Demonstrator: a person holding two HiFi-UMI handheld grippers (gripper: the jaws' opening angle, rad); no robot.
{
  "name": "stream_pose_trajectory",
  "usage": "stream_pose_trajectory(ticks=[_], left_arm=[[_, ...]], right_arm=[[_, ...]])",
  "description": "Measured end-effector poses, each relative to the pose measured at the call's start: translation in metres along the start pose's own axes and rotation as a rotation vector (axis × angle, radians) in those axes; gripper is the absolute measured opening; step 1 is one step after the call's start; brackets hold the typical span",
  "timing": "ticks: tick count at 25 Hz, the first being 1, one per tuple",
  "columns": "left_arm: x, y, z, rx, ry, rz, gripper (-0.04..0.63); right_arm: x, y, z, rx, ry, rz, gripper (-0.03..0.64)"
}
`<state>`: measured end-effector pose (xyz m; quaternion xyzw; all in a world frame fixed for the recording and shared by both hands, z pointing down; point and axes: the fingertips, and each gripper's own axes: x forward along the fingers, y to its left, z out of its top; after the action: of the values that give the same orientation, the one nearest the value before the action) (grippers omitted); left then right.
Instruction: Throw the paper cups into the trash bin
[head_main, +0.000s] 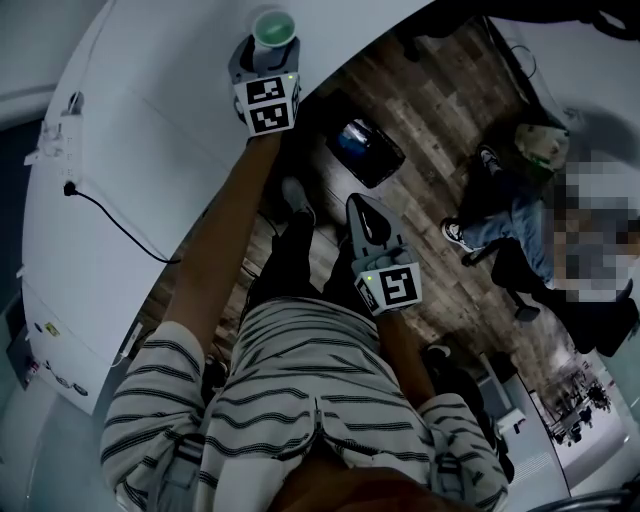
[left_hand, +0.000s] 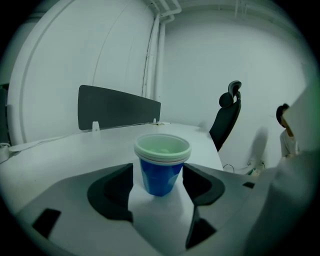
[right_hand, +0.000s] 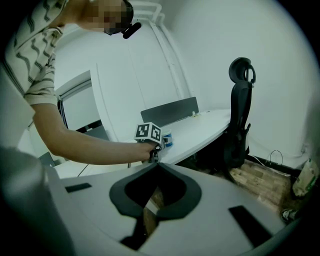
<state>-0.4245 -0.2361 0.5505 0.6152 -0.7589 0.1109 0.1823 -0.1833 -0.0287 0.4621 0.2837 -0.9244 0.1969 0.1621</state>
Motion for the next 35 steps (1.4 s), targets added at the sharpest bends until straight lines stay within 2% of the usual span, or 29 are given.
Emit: stream_pose_trajectory(ticks=[11, 19, 35], left_arm=[[0.008, 0.001, 0.005, 0.037, 0.006, -0.029, 0.293], [0.003, -0.006, 0.014, 0.029, -0.019, -0.047, 0.281], [-0.054, -0.028, 0.055, 0.005, -0.082, -0.05, 0.279]], right_arm=[[-0.001, 0.001, -0.002, -0.005, 0.005, -0.016, 0.009], [-0.008, -0.01, 0.003, 0.0, -0.008, -0.049, 0.009], [-0.037, -0.014, 0.025, -0.015, -0.085, -0.044, 0.009]])
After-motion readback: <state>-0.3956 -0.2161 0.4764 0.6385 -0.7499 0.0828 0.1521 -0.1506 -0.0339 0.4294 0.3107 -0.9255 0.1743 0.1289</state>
